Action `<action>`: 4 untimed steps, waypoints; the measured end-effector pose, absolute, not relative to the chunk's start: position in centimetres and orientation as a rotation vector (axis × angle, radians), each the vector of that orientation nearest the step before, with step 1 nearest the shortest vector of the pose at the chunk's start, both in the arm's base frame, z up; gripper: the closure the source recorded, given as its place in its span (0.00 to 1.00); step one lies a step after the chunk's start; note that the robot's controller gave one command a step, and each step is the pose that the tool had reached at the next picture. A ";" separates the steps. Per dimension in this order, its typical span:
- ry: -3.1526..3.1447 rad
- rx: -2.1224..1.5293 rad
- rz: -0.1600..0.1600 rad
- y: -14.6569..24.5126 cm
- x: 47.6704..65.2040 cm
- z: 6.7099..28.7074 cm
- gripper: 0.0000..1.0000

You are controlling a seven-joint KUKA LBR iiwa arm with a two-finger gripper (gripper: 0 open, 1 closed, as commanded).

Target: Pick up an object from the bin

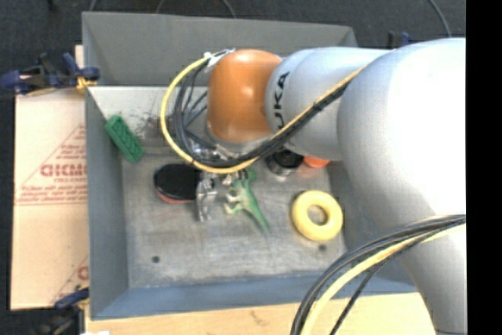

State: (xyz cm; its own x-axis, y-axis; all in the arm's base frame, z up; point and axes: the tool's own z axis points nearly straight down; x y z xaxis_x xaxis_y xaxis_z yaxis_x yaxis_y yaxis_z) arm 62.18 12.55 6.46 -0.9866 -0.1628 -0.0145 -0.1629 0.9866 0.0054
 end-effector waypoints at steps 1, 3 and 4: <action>3.117 -0.246 0.011 12.5 62.2 6.5 1.00; 3.131 -0.245 0.004 12.4 61.8 8.7 1.00; 3.134 -0.244 0.001 12.3 61.8 10.6 1.00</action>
Offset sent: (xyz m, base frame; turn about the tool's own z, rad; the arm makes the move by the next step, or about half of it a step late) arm -0.0001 0.0000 0.1148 0.0000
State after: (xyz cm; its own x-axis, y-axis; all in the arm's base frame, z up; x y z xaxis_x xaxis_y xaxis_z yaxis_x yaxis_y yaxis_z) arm 61.78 12.33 10.57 -0.9879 -0.1551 0.0018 -0.1551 0.9879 0.0009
